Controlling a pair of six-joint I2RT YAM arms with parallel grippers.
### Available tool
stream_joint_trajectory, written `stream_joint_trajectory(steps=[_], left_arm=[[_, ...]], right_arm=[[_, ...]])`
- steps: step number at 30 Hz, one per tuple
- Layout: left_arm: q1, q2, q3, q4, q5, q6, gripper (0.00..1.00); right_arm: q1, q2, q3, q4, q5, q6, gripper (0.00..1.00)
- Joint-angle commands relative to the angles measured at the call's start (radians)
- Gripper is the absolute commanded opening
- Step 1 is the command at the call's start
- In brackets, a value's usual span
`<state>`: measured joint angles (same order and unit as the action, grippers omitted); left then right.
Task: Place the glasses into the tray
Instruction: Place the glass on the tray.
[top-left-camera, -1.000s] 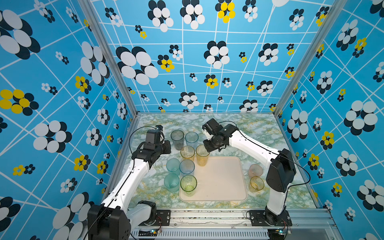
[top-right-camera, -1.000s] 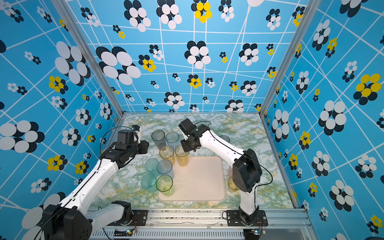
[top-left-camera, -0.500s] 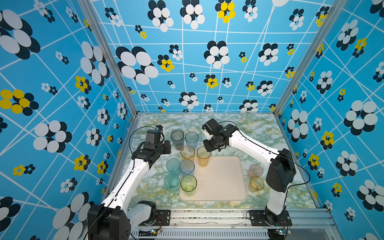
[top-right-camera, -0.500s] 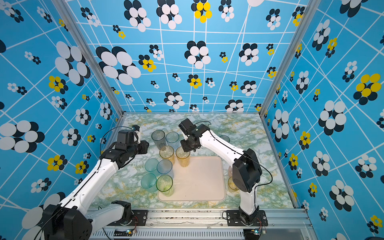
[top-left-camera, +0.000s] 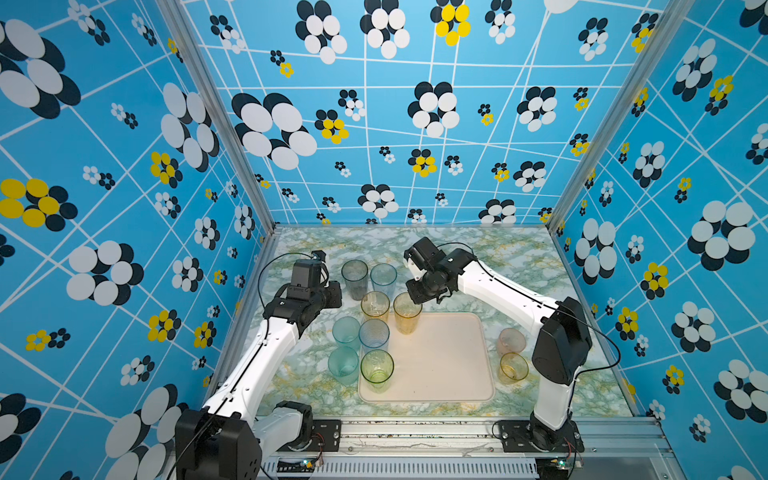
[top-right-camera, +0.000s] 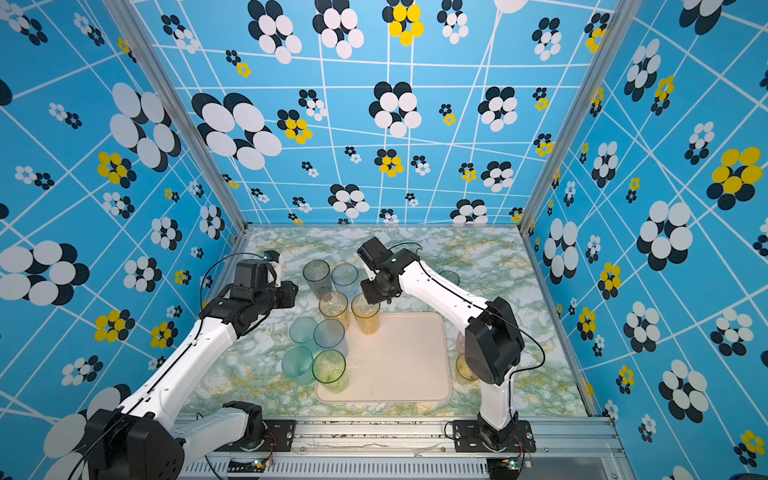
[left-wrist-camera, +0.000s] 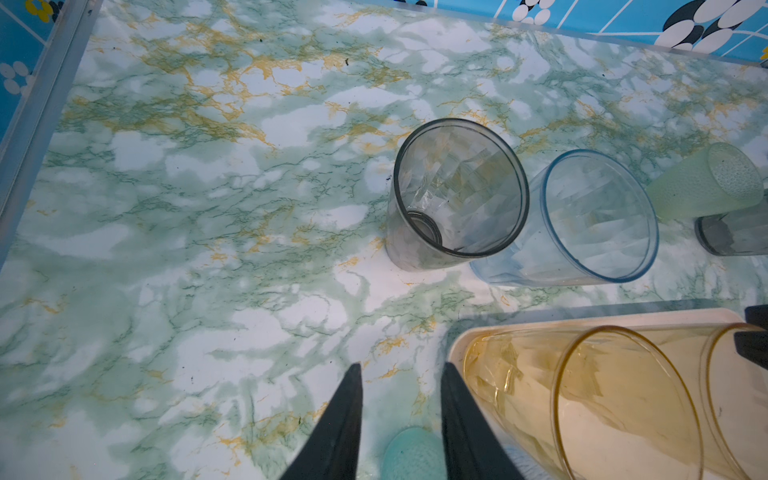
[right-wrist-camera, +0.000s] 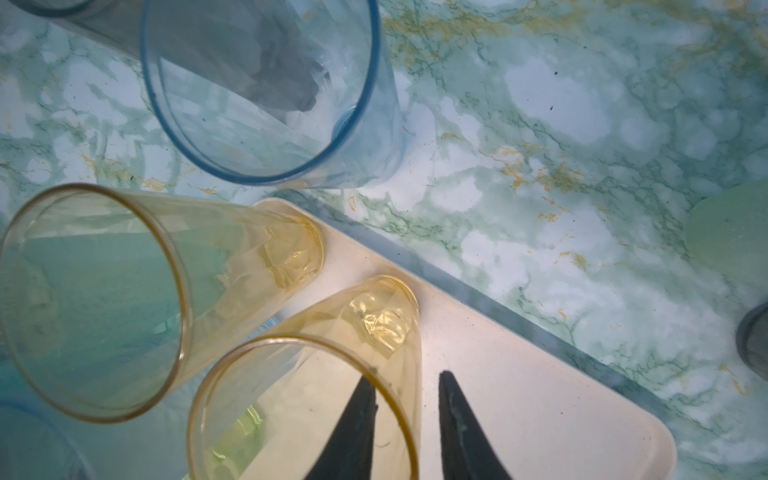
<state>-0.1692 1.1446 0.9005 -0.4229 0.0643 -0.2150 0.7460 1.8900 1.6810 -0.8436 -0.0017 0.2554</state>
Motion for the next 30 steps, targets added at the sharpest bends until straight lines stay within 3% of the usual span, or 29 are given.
stream_joint_trajectory(steps=[1,20,30], left_arm=[[0.011,0.009,0.029,-0.022,0.001,0.022,0.34],[0.012,0.003,0.037,-0.030,-0.002,0.028,0.34],[0.012,0.007,0.039,-0.030,0.001,0.027,0.34]], right_arm=[[0.008,-0.035,-0.015,0.001,0.015,0.004,0.29],[0.009,-0.028,-0.023,-0.020,0.031,-0.005,0.12],[0.016,-0.032,-0.033,0.001,0.047,0.007,0.11]])
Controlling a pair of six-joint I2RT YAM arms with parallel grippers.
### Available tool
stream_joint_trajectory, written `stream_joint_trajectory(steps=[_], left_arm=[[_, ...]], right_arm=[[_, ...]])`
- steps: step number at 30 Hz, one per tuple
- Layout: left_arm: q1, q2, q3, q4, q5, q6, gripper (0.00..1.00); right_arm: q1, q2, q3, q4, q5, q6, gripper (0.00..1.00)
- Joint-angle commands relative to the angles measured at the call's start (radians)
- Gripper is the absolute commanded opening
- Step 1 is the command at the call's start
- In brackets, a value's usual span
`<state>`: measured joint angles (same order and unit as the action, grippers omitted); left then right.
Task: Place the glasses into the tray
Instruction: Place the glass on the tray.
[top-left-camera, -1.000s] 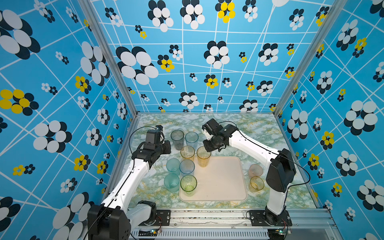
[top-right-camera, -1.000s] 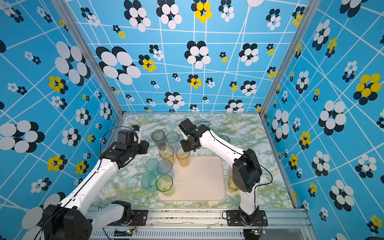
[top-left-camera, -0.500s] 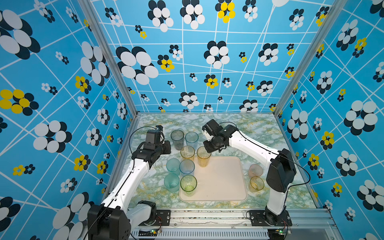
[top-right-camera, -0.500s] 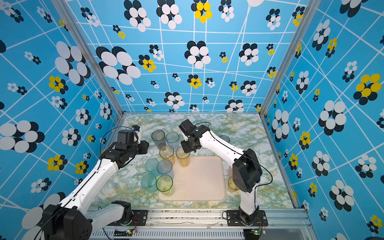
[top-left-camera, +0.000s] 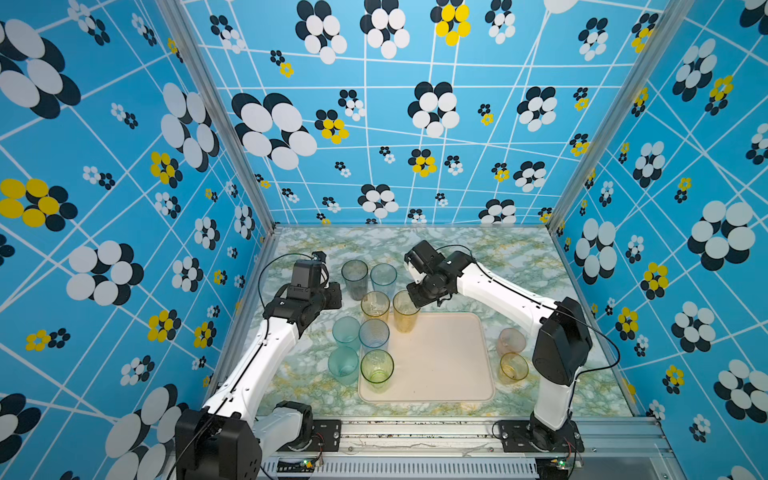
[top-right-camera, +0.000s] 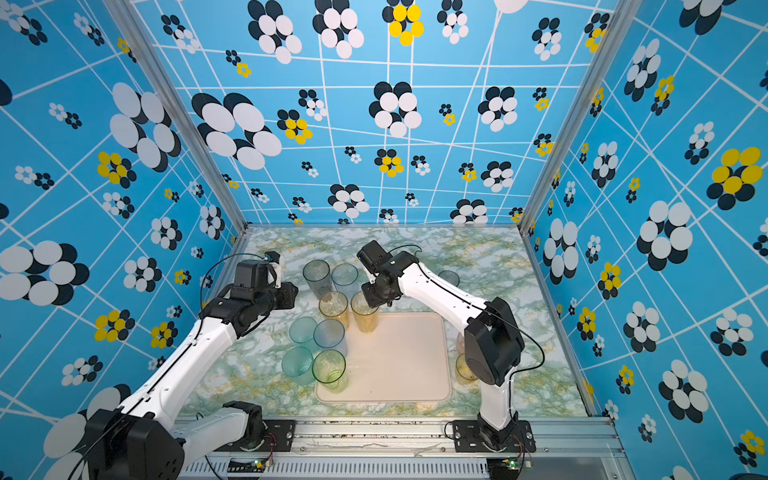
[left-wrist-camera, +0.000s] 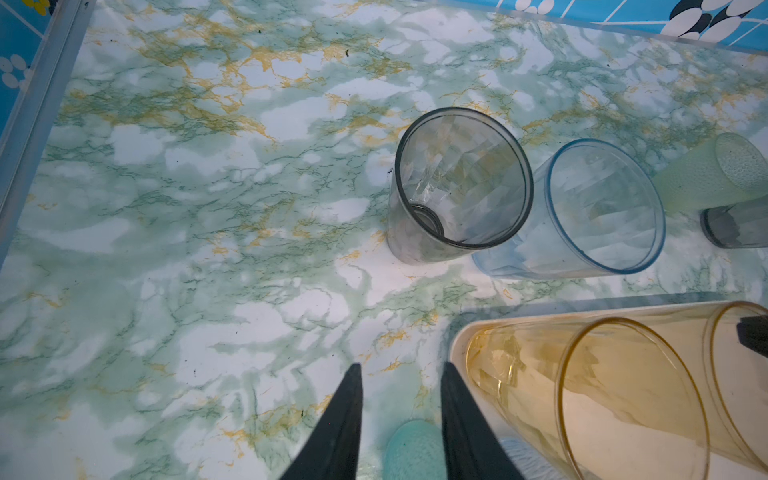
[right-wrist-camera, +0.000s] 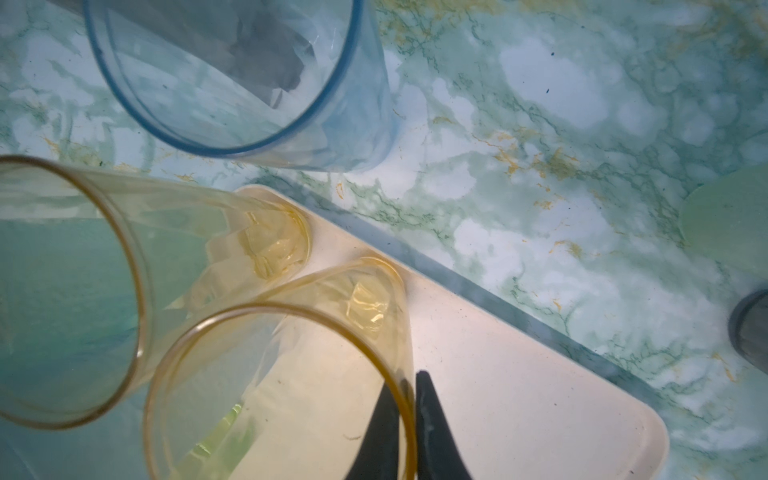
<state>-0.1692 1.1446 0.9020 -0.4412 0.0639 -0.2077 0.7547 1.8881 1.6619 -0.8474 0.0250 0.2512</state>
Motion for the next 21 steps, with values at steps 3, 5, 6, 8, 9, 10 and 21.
stream_joint_trajectory(steps=[3,5,6,8,9,10,21], left_arm=[[0.012,0.006,0.036,-0.013,-0.002,0.021,0.34],[0.012,0.004,0.035,-0.011,-0.001,0.021,0.34],[0.011,0.006,0.035,-0.012,-0.001,0.021,0.34],[0.012,0.006,0.035,-0.010,-0.001,0.019,0.34],[0.012,0.006,0.035,-0.010,0.000,0.019,0.34],[0.011,0.006,0.034,-0.010,0.001,0.019,0.34],[0.011,0.001,0.031,-0.011,-0.001,0.021,0.34]], right_arm=[[0.009,-0.036,-0.016,0.014,0.023,0.013,0.11],[0.011,-0.043,-0.016,0.019,0.028,0.013,0.11],[0.011,-0.045,-0.017,0.022,0.028,0.014,0.11],[0.012,-0.048,-0.017,0.025,0.033,0.014,0.11],[0.012,-0.048,-0.017,0.028,0.033,0.016,0.11],[0.014,-0.050,-0.017,0.030,0.036,0.017,0.11],[0.017,-0.047,-0.017,0.039,0.048,0.022,0.12]])
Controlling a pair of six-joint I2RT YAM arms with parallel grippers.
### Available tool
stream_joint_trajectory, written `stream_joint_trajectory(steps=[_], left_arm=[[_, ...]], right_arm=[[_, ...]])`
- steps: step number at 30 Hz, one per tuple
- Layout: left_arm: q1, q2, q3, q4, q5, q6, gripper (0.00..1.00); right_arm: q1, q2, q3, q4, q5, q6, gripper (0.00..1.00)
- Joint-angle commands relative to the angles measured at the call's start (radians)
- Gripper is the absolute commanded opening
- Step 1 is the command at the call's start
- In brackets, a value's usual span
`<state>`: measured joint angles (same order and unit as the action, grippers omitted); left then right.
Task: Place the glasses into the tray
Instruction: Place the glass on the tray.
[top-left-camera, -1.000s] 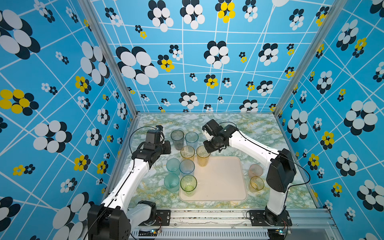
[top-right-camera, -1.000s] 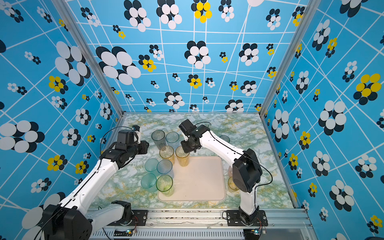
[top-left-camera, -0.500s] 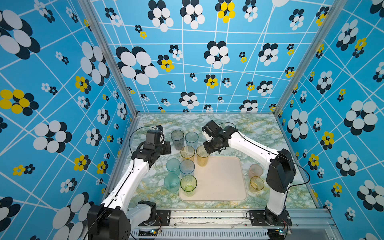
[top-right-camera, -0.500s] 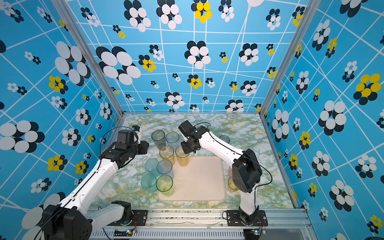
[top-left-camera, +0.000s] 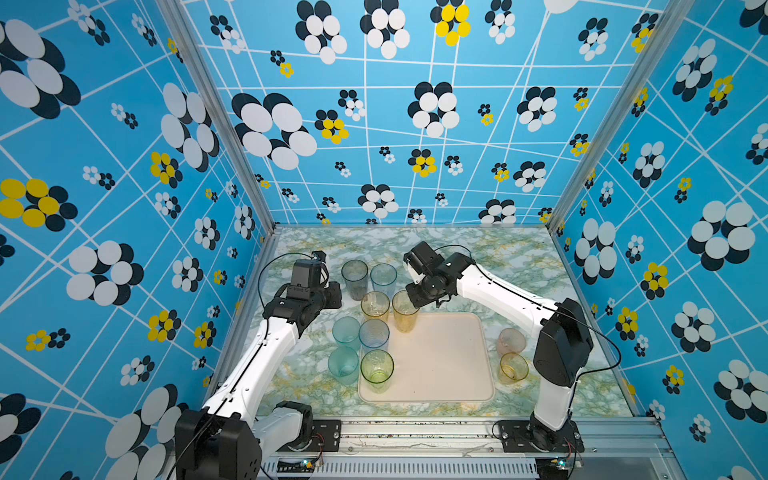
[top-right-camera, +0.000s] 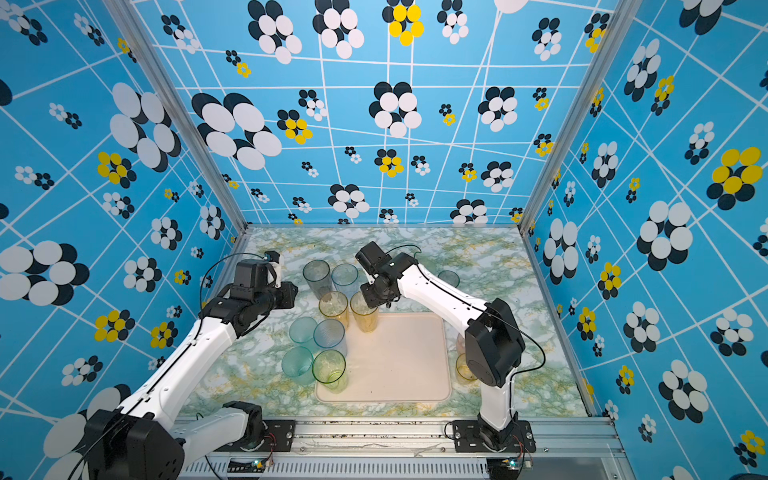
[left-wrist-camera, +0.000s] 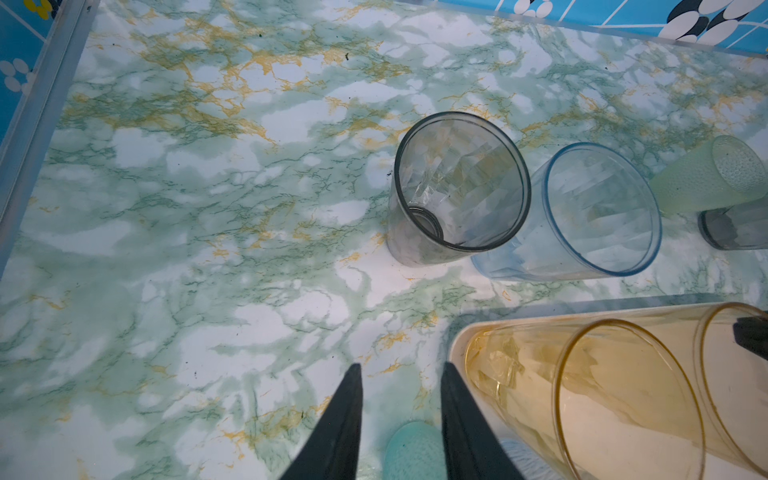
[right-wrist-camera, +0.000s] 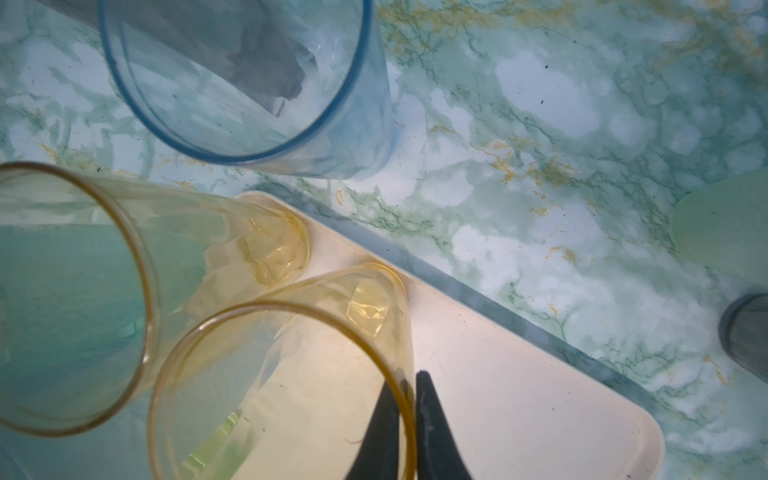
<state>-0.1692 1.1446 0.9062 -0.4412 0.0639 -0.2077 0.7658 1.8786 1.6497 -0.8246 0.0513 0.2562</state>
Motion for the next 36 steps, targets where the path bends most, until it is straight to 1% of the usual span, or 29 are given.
stream_joint_trajectory(steps=[1,4,9,15,18,23,28,30,33,36], left_arm=[[0.011,0.001,0.026,-0.010,-0.001,0.021,0.34],[0.011,0.003,0.024,-0.010,-0.003,0.021,0.34],[0.011,0.003,0.023,-0.010,-0.004,0.022,0.34],[0.011,0.003,0.022,-0.010,-0.006,0.024,0.34],[0.012,0.003,0.022,-0.011,-0.006,0.024,0.34],[0.011,0.010,0.026,-0.010,-0.011,0.025,0.34],[0.011,0.022,0.031,-0.005,-0.012,0.021,0.35],[0.011,0.024,0.036,-0.005,-0.013,0.020,0.36],[0.011,0.036,0.061,-0.009,-0.024,0.024,0.38],[0.014,0.080,0.114,-0.035,-0.028,0.028,0.37]], right_arm=[[0.007,-0.038,-0.005,0.018,0.022,0.017,0.12],[0.008,-0.042,-0.005,0.024,0.022,0.018,0.12],[0.010,-0.043,-0.003,0.025,0.019,0.018,0.19],[0.010,-0.047,-0.004,0.027,0.015,0.020,0.20],[0.010,-0.052,-0.006,0.028,0.018,0.020,0.24],[0.010,-0.081,-0.022,0.047,0.037,0.020,0.31],[0.010,-0.130,-0.041,0.069,0.075,0.016,0.34],[0.010,-0.148,-0.040,0.074,0.091,0.012,0.35],[0.006,-0.179,-0.082,0.085,0.122,0.003,0.38],[-0.013,-0.190,-0.082,0.070,0.124,0.002,0.38]])
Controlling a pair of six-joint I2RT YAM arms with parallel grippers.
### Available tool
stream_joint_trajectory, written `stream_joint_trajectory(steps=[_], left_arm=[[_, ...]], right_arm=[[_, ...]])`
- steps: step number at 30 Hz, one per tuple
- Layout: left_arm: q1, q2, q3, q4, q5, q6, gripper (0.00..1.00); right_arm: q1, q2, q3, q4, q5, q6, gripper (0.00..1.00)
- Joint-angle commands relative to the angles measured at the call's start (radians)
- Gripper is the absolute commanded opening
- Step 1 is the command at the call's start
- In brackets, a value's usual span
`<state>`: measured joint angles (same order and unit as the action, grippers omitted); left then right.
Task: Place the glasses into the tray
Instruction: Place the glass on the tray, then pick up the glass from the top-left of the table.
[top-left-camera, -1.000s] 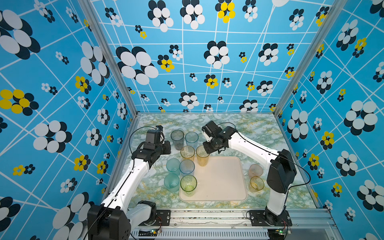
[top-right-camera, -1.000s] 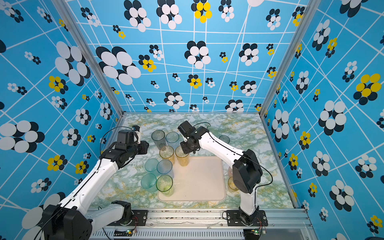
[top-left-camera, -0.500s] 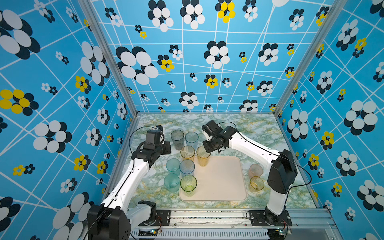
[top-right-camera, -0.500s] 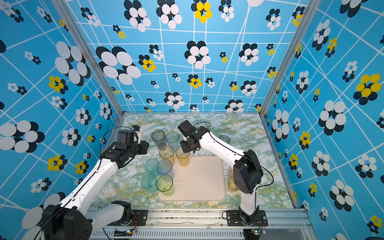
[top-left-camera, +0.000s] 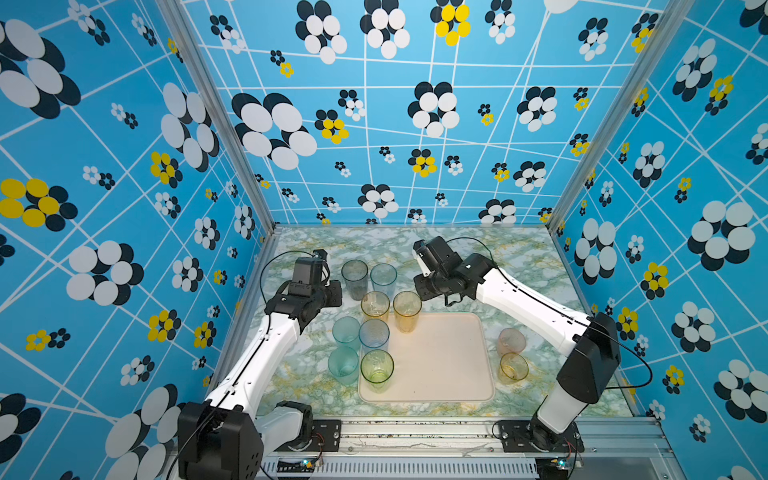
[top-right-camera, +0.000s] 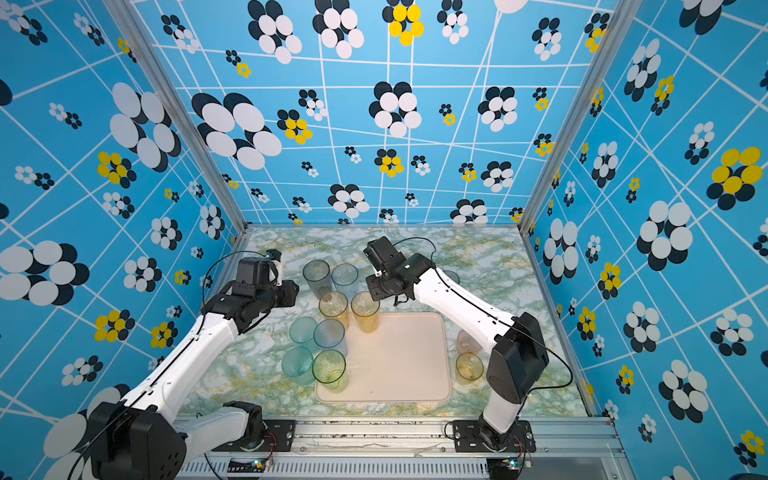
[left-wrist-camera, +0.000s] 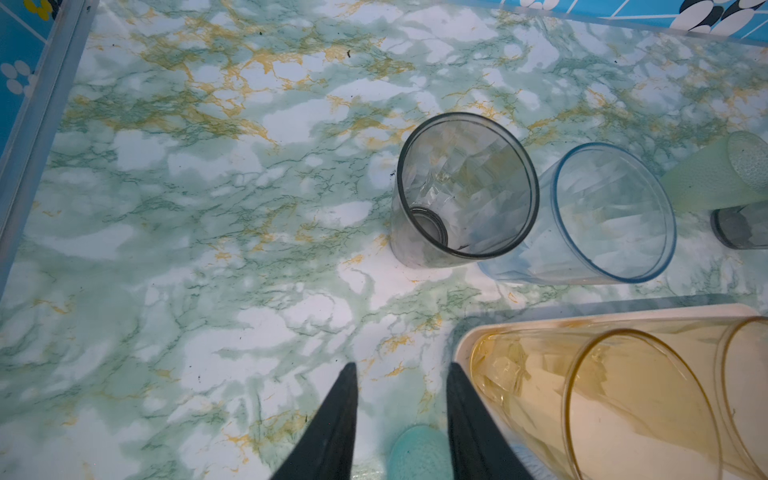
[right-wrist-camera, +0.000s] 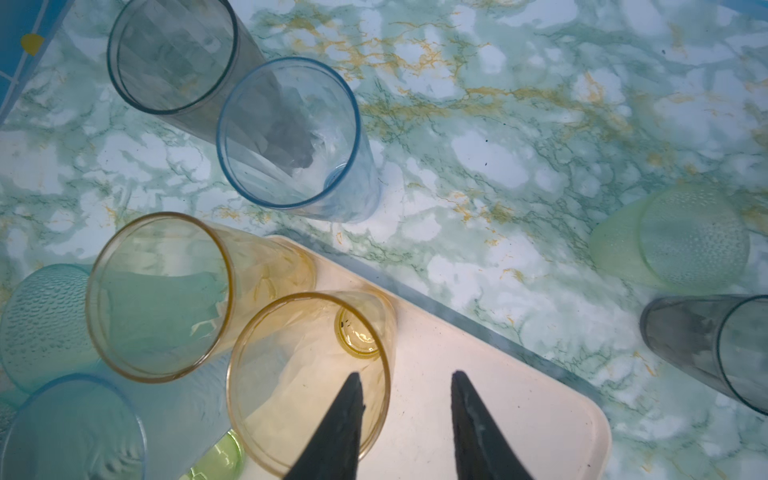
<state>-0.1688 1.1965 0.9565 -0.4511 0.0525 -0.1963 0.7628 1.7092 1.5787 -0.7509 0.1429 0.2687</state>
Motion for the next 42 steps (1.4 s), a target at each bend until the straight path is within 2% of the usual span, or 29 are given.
stream_joint_trajectory(steps=[1,17,42], left_arm=[[0.015,0.048,0.081,-0.032,-0.013,0.017,0.37],[0.028,0.317,0.324,-0.128,0.043,0.064,0.34],[0.032,0.496,0.437,-0.183,0.022,0.121,0.26]], right_arm=[[-0.019,-0.024,-0.008,-0.010,0.032,-0.011,0.38],[-0.060,-0.061,-0.043,-0.025,0.023,-0.023,0.38],[-0.074,-0.047,-0.059,-0.018,-0.005,-0.022,0.38]])
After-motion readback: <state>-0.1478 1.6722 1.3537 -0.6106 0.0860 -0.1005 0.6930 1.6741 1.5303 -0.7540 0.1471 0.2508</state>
